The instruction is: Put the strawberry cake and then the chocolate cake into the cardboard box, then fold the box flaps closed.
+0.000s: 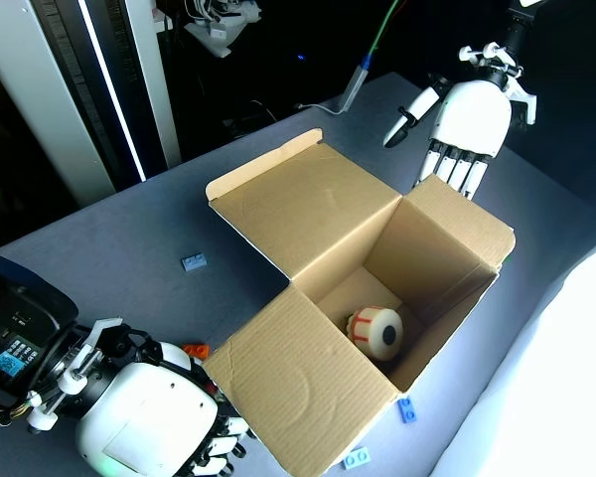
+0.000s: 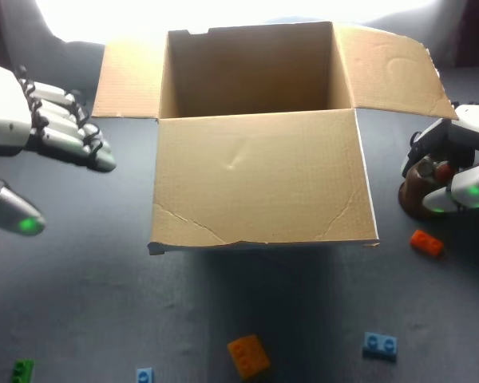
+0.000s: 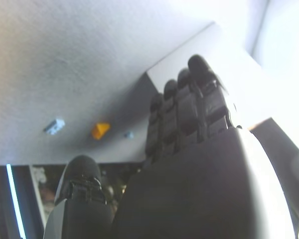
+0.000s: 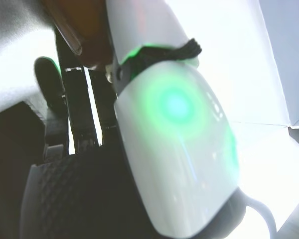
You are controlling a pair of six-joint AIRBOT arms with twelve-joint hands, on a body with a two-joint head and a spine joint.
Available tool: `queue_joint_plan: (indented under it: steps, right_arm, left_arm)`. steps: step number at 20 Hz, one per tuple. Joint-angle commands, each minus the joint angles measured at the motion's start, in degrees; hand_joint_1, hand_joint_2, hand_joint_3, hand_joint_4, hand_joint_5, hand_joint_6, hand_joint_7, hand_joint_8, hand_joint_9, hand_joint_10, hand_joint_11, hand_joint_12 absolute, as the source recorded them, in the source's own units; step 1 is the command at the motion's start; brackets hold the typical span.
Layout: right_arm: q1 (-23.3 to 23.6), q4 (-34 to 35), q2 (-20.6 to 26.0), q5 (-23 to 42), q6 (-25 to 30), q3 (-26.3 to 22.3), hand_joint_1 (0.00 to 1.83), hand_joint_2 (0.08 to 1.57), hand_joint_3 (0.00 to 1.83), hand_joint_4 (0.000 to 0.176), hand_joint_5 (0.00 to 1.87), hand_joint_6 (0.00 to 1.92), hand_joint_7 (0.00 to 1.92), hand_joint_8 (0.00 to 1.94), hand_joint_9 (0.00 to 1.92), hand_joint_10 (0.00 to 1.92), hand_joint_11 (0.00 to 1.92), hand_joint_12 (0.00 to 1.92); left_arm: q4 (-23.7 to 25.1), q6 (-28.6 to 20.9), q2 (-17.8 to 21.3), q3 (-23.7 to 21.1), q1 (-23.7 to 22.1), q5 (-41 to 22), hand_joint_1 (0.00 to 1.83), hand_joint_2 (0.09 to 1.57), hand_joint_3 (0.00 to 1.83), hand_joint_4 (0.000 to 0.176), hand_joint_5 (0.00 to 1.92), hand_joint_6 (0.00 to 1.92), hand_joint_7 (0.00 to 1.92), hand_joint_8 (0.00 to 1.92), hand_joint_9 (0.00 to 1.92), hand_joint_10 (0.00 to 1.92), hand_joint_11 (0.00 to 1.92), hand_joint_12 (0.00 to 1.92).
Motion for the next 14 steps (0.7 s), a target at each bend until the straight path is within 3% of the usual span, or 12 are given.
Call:
queue_joint_plan:
  steps: [1, 6, 13, 14]
  right_arm:
    - [0.68, -0.49, 1.16, 5.25, 0.32, 0.29, 1.20, 1.18, 0.00, 0.000, 0.96, 1.04, 0.75, 1.36, 0.54, 1.30, 0.32, 1.81]
    - [1.98, -0.54, 2.30, 5.24, 0.24, -0.41, 1.20, 1.17, 0.00, 0.000, 0.97, 1.02, 0.78, 1.32, 0.55, 1.31, 0.30, 1.84]
    - [3.89, -0.55, 9.53, 6.15, -0.29, -4.72, 1.18, 1.19, 0.00, 0.000, 0.90, 1.12, 0.76, 1.36, 0.53, 1.35, 0.30, 1.85]
    - [3.82, -0.55, 10.16, 6.43, -0.65, -4.75, 1.18, 1.19, 0.00, 0.006, 0.89, 1.13, 0.78, 1.33, 0.55, 1.33, 0.33, 1.83]
  left_arm:
    - [-5.24, 0.30, 0.52, 0.12, -0.29, 0.37, 0.00, 1.16, 0.00, 0.000, 0.18, 0.00, 0.21, 0.00, 0.20, 0.00, 0.00, 0.70]
    - [-7.37, 0.46, 0.52, -0.01, -0.33, 0.43, 0.00, 1.18, 0.00, 0.000, 0.17, 0.00, 0.21, 0.00, 0.19, 0.00, 0.00, 0.72]
    - [-7.40, 1.13, 0.49, -0.68, 0.42, -0.74, 0.00, 1.18, 0.00, 0.000, 0.16, 0.00, 0.21, 0.00, 0.20, 0.00, 0.00, 0.74]
    - [-7.43, 1.13, 0.49, -0.87, 0.63, -0.74, 0.00, 1.18, 0.00, 0.000, 0.17, 0.00, 0.22, 0.00, 0.20, 0.00, 0.00, 0.74]
